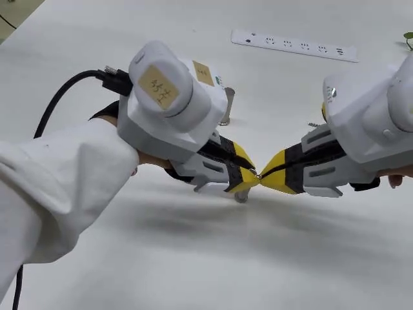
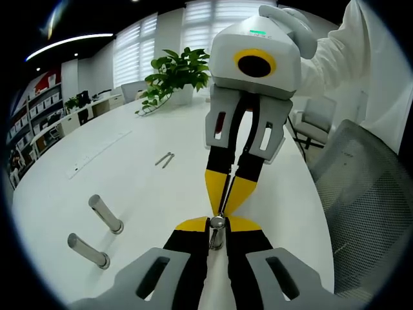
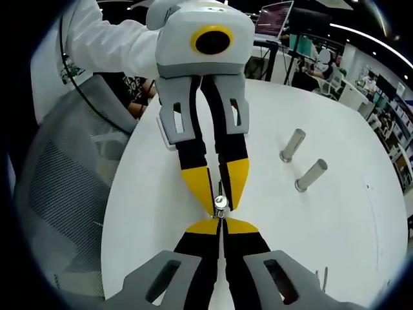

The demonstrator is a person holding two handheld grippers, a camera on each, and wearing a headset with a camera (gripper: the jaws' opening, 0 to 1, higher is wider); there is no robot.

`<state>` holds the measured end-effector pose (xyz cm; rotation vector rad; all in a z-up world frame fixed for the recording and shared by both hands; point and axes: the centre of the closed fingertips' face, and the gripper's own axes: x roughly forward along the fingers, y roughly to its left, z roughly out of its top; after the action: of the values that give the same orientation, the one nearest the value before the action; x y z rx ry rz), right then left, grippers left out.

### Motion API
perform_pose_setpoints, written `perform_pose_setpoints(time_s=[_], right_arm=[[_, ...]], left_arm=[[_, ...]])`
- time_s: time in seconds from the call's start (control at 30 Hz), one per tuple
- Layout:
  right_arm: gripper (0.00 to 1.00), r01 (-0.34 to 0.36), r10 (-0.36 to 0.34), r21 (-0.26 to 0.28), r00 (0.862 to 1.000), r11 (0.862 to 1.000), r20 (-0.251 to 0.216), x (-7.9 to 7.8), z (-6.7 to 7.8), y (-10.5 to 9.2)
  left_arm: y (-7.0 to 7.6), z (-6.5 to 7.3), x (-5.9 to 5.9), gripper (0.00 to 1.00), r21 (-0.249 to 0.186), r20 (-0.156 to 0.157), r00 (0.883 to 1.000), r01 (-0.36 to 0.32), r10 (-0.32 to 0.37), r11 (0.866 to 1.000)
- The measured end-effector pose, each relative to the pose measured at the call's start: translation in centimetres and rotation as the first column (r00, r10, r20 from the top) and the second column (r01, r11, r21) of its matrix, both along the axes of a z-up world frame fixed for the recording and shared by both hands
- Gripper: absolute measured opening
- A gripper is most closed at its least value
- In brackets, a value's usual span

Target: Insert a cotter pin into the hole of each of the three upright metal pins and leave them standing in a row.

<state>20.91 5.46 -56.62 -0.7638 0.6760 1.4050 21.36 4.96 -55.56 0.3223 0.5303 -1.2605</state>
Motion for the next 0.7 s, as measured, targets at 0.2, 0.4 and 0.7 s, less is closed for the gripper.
perform_pose_setpoints(time_s=[0.2, 0.4, 0.7], right_arm=[[0.08, 0.011, -0.011, 0.011, 1.000, 1.000, 0.002, 0.1, 0.2, -0.1], [0.09, 0.040, -0.040, 0.041, 0.999, 0.998, -0.009, 0.1, 0.5, 0.0], [0.11, 0.074, -0.071, 0.075, 0.997, 0.994, -0.033, -0.1, 0.7, 0.6]], left_arm=[[0.6, -0.4, 0.0, 0.21, 0.017, 0.021, 1.000, -0.019, 0.019, 1.000], [1.5, -0.1, -0.9, 0.36, -0.016, -0.002, 0.999, -0.038, 0.038, 0.999], [3.4, 0.8, -1.7, 0.57, -0.064, -0.006, 0.992, -0.123, 0.123, 0.990]])
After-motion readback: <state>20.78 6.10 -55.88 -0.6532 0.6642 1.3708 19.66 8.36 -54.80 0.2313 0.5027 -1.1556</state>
